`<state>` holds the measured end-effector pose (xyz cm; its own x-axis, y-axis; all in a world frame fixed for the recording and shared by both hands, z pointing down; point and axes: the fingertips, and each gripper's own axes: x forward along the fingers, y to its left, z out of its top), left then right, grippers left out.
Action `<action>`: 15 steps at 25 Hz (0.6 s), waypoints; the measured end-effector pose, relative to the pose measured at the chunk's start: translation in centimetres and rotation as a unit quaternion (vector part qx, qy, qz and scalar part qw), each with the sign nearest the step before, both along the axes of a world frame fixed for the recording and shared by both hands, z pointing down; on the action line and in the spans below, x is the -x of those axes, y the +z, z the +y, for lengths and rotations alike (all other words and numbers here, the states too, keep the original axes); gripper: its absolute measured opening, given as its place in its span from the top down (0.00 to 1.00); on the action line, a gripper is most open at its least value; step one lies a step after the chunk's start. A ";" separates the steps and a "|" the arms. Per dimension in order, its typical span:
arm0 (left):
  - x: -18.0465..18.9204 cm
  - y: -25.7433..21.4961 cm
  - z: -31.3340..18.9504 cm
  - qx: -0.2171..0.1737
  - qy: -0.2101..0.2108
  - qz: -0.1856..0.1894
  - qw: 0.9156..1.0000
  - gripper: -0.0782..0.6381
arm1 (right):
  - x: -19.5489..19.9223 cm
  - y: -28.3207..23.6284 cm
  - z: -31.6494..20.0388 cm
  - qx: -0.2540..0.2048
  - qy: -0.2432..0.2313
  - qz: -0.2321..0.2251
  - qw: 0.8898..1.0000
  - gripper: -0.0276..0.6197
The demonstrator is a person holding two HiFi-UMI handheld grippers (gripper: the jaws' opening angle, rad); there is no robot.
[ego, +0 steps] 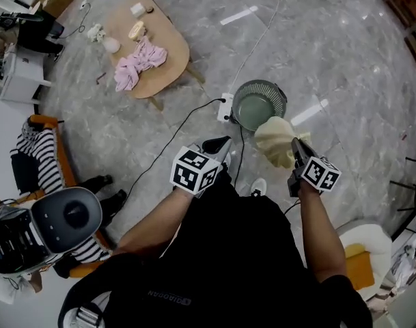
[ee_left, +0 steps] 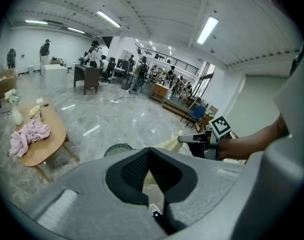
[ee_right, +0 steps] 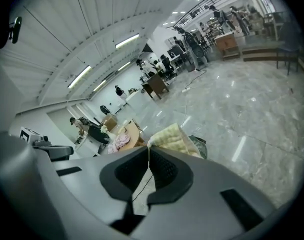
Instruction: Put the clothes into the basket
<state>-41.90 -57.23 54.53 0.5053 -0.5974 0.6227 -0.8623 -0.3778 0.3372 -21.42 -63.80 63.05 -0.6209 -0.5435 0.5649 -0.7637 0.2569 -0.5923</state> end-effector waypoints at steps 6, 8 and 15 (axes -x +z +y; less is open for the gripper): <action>0.9 2.6 -1.9 0.020 0.029 -0.005 0.999 0.89 | 0.1 6.5 -3.3 0.020 0.039 0.034 0.998 0.92; 2.0 4.4 -2.4 0.033 0.033 -0.009 0.999 0.89 | 0.6 10.1 -4.1 0.043 0.055 0.035 0.997 0.92; 7.0 9.8 -5.5 0.068 0.036 -0.001 0.997 0.89 | 5.1 21.8 -7.4 0.118 0.068 0.074 0.988 0.92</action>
